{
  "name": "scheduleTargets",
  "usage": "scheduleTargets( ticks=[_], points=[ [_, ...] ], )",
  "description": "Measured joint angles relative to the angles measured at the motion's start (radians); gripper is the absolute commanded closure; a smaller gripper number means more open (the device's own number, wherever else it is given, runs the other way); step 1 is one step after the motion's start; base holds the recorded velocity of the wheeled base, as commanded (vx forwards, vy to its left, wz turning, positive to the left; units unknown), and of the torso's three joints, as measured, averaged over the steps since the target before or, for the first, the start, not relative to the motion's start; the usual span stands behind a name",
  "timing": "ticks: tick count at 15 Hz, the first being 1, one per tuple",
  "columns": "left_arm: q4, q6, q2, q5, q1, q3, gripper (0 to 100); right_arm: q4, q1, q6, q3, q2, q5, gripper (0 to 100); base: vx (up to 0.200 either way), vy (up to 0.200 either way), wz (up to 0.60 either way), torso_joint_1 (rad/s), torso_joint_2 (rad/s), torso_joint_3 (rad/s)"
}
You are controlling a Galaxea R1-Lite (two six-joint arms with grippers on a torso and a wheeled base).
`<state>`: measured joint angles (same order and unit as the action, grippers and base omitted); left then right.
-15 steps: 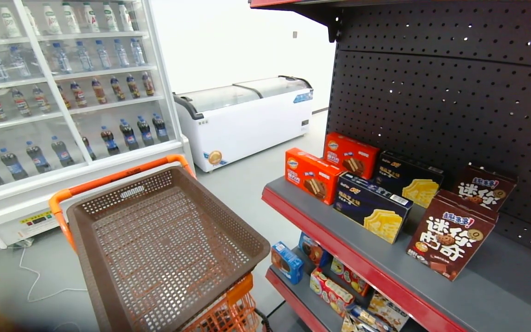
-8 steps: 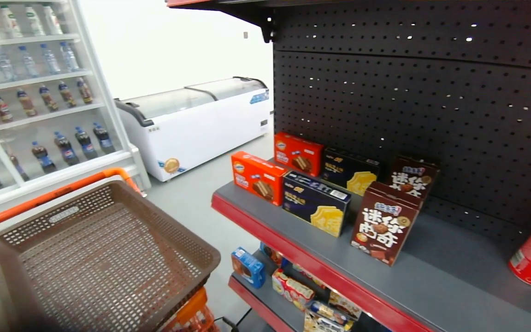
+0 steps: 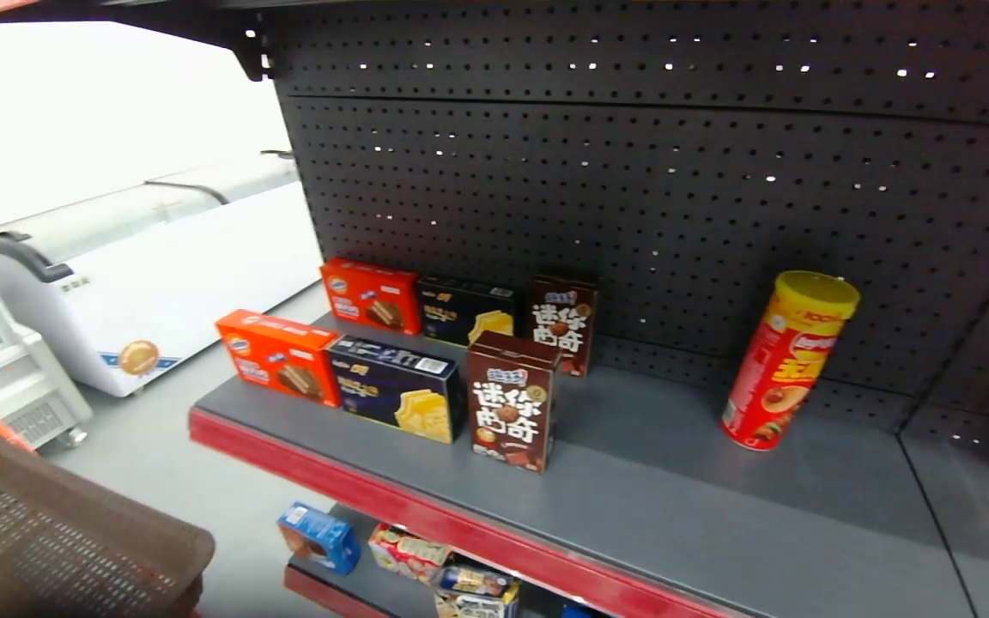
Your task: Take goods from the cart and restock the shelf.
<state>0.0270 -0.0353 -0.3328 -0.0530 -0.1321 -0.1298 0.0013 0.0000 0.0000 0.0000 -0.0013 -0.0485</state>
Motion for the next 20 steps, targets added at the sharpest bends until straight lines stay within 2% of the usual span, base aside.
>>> scheduleTargets(
  ticks=[5, 20],
  points=[
    [0.0, 0.001, -0.002, 0.001, 0.0, 0.001, 100, 0.0, 0.0, 0.0, 0.0, 0.0, 0.0, 0, 0.0, 0.0, -0.6, 0.002, 0.0, 0.004],
    [0.001, 0.008, -0.003, 0.001, 0.003, -0.022, 100, 0.001, 0.0, 0.0, 0.0, 0.0, 0.0, 0, 0.0, 0.0, -0.04, 0.0, 0.0, 0.0]
  ],
)
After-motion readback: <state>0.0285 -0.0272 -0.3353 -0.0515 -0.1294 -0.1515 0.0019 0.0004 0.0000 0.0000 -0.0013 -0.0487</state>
